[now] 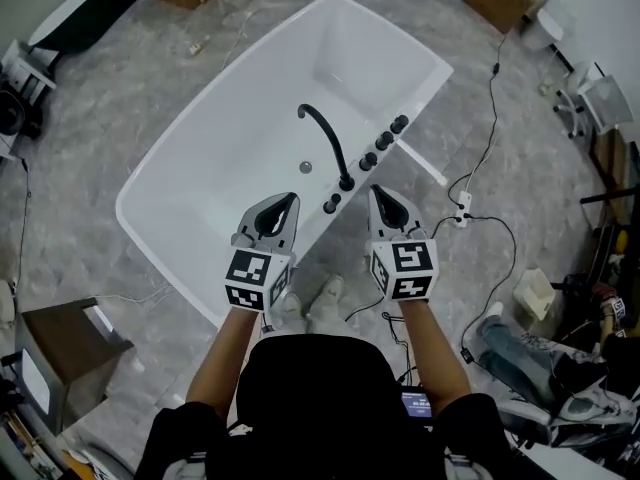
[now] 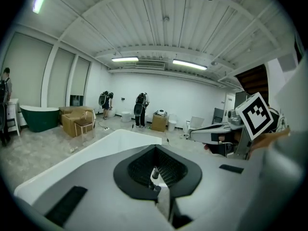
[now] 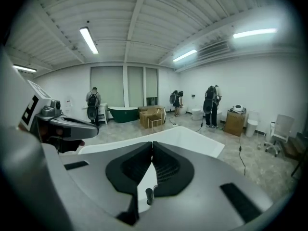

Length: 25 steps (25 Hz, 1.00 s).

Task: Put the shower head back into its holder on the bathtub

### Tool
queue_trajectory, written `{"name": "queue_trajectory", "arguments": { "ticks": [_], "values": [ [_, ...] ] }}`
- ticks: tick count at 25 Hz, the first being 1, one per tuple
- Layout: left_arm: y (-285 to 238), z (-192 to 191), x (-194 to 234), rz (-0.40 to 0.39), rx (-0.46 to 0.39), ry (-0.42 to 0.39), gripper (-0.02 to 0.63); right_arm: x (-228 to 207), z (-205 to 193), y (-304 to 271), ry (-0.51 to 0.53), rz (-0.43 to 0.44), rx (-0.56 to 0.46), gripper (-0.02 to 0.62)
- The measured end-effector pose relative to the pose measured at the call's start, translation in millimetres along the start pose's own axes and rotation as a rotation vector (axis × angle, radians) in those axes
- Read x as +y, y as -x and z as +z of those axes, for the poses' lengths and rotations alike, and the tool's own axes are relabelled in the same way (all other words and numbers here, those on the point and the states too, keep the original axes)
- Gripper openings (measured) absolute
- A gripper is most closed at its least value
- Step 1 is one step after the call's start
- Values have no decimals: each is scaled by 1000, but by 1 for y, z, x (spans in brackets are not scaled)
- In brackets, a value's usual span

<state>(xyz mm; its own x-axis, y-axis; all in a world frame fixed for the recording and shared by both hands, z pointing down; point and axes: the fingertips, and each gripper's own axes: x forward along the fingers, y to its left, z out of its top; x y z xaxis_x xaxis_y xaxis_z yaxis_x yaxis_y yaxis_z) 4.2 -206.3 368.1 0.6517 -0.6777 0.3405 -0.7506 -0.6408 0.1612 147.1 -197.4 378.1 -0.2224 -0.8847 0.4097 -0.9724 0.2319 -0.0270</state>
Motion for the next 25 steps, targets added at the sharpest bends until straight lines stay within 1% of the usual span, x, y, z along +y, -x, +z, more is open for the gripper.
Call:
{"name": "queue_trajectory", "arguments": {
  "ticks": [5, 9, 16, 25],
  "values": [
    [18, 39, -10, -33, -79, -20, 12, 3, 40, 29, -8, -28, -93, 23],
    [32, 63, -26, -60, -125, -58, 12, 9, 61, 50, -9, -33, -151, 23],
    [64, 103, -45, -81, -211, -121, 11, 26, 96, 82, 17, -21, -230, 23],
    [92, 143, -62, -106, -293, -184, 12, 38, 129, 110, 40, -32, -310, 23]
  ]
}}
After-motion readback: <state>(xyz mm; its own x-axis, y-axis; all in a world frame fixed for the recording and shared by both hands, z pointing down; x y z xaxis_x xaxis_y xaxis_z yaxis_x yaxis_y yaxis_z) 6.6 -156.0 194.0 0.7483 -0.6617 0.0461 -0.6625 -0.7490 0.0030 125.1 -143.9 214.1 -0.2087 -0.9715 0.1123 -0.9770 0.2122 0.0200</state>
